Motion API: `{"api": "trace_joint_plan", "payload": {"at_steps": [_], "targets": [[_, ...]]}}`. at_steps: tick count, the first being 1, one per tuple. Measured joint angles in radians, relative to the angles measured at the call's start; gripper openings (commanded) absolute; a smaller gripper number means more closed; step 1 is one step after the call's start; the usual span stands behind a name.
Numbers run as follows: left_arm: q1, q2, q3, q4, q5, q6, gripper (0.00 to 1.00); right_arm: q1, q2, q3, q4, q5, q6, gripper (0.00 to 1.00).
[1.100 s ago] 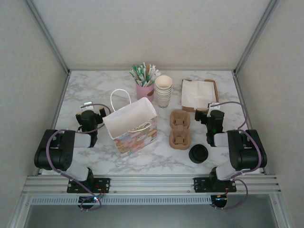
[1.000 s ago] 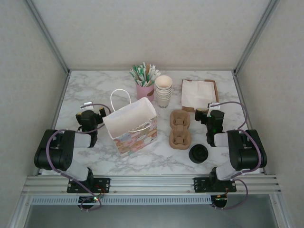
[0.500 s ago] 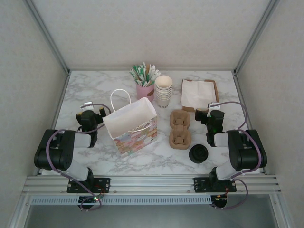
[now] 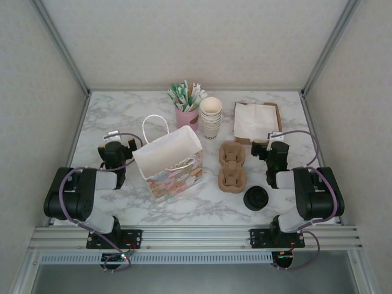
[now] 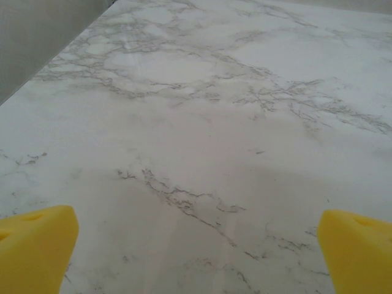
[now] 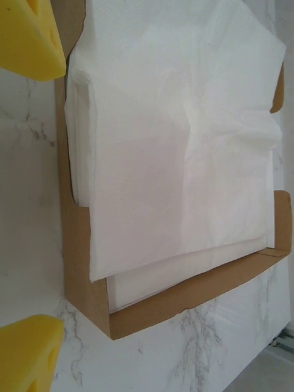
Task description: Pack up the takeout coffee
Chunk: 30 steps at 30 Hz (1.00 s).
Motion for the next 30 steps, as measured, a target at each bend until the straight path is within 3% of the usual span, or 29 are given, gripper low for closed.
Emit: {"api": "trace_joint_plan", "payload": {"at_steps": [9, 15, 19, 23, 30], "targets": [[0.027, -0.253, 0.099, -0.321, -0.105, -0.035, 1.0, 0.0, -0.29, 0.201, -0.436, 0.09, 0.089, 0.99], [0.031, -0.323, 0.438, -0.882, -0.326, -0.293, 1.0, -0.015, -0.426, 0.44, -0.901, 0.141, 0.348, 0.99], [0.05, -0.362, 0.615, -1.142, -0.405, -0.418, 1.0, -0.026, -0.442, 0.564, -1.13, 0.072, 0.469, 0.99], [0.065, -0.544, 0.567, -1.234, -0.331, -0.434, 1.0, -0.027, -0.446, 0.656, -1.269, -0.055, 0.536, 0.9], [0.063, -0.811, 0.46, -1.176, -0.016, -0.428, 0.99, 0.009, -0.463, 0.771, -1.341, -0.239, 0.67, 0.48]]}}
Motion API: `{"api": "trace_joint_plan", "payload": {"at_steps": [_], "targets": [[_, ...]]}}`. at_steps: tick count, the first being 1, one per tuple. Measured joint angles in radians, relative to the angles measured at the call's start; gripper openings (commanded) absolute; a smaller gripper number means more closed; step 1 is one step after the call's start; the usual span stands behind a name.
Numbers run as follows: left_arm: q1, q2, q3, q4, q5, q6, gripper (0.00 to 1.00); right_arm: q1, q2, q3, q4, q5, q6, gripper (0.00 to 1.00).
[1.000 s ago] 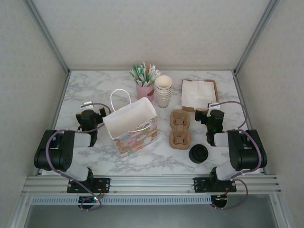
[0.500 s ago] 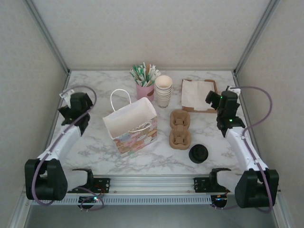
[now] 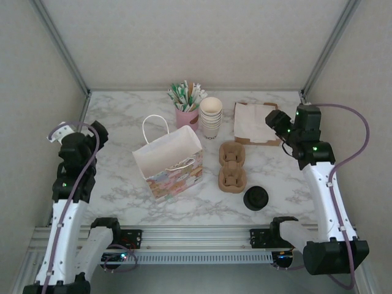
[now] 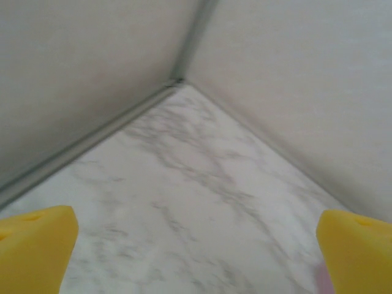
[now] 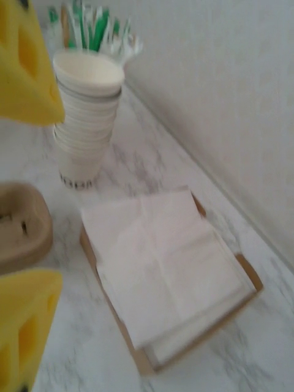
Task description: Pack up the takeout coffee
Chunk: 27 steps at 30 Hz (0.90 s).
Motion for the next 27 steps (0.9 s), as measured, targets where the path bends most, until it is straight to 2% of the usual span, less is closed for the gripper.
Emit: {"api": "trace_joint_plan", "payload": {"at_steps": [3, 8, 12, 18, 27], "targets": [[0.0, -0.001, -0.003, 0.035, 0.134, 0.006, 0.96, 0.067, 0.04, 0.064, -0.008, -0.029, 0.043, 0.38], [-0.012, 0.026, -0.003, 0.063, 0.289, 0.014, 0.92, 0.188, 0.186, 0.187, -0.023, -0.016, 0.071, 0.34], [-0.052, 0.045, -0.003, 0.071, 0.369, 0.038, 0.89, 0.274, 0.314, 0.275, -0.049, 0.032, 0.071, 0.3], [-0.107, 0.069, -0.003, 0.065, 0.406, 0.083, 0.87, 0.351, 0.499, 0.421, -0.079, 0.085, 0.069, 0.3], [-0.151, 0.069, -0.003, 0.048, 0.389, 0.119, 0.86, 0.364, 0.697, 0.568, -0.134, 0.143, 0.056, 0.32]]}}
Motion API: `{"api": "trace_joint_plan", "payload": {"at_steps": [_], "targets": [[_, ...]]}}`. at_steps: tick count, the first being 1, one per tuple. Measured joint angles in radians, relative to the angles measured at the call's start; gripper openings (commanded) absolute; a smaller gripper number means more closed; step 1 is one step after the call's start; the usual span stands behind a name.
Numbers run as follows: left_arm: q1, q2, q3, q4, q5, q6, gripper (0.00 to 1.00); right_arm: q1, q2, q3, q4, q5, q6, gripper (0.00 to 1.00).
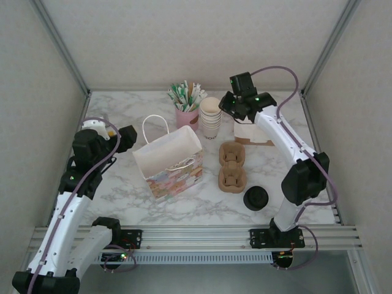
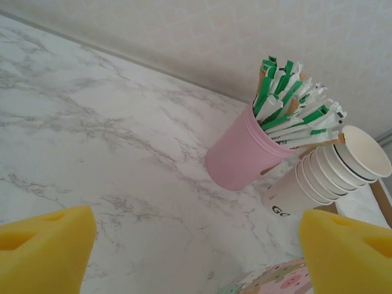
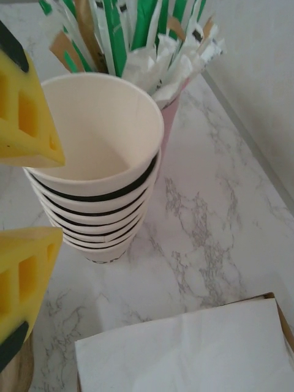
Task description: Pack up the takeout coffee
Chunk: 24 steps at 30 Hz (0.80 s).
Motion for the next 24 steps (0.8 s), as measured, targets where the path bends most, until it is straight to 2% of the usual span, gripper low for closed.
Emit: {"api": "trace_joint_plan", "payload": {"at_steps": [18, 22, 24], "targets": [[-0.02, 0.014, 0.0, -0.006, -0.022, 0.024, 0.88, 0.03, 0.072, 0.057, -0.013, 0.014, -0.038, 0.3], [-0.023, 0.014, 0.0, -0.006, -0.026, 0.027, 0.88, 0.03, 0.077, 0.068, -0.015, 0.018, -0.047, 0.23], [-0.024, 0.014, 0.0, -0.007, -0.026, 0.027, 0.88, 0.03, 0.078, 0.068, -0.016, 0.021, -0.047, 0.22]]}}
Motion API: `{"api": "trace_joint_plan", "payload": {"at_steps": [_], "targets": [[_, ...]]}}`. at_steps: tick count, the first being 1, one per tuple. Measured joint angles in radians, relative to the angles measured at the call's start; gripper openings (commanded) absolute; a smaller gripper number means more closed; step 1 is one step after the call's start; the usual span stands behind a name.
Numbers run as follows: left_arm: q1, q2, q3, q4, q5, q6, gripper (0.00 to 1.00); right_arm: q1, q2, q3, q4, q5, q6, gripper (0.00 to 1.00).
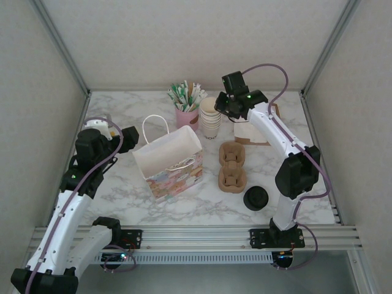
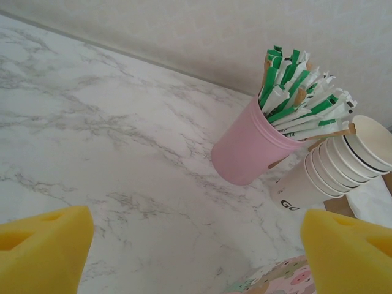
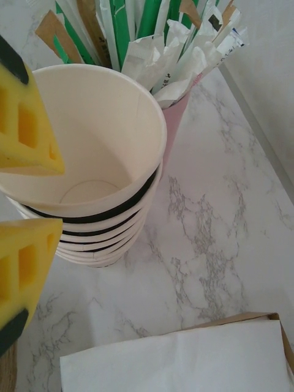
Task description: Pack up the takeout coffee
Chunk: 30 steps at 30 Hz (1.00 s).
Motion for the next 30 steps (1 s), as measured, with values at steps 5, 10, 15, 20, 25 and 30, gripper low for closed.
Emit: {"api": "trace_joint_plan", "payload": {"at_steps": [5, 10, 15, 20, 25, 30], "targets": [[-0.003, 0.0, 0.0, -0.002, -0.004, 0.003, 0.88, 0.0, 0.02, 0.021, -0.005, 0.002, -0.001, 0.22], [-0.009, 0.0, 0.0, -0.007, -0.007, 0.003, 0.88, 0.001, 0.041, 0.033, -0.026, 0.018, -0.002, 0.17], [-0.012, 0.0, 0.0, -0.01, -0.008, 0.003, 0.88, 0.001, 0.046, 0.042, -0.04, 0.023, -0.005, 0.09], [-0.016, 0.0, 0.0, -0.01, -0.008, 0.003, 0.88, 0.004, 0.047, 0.065, -0.059, 0.026, -0.016, 0.03], [-0.016, 0.0, 0.0, -0.01, -0.008, 0.003, 0.88, 0.007, 0.047, 0.097, -0.083, 0.026, -0.026, 0.01], [-0.017, 0.0, 0.0, -0.01, -0.011, 0.005, 0.88, 0.007, 0.047, 0.153, -0.116, 0.027, -0.046, 0.0]]}}
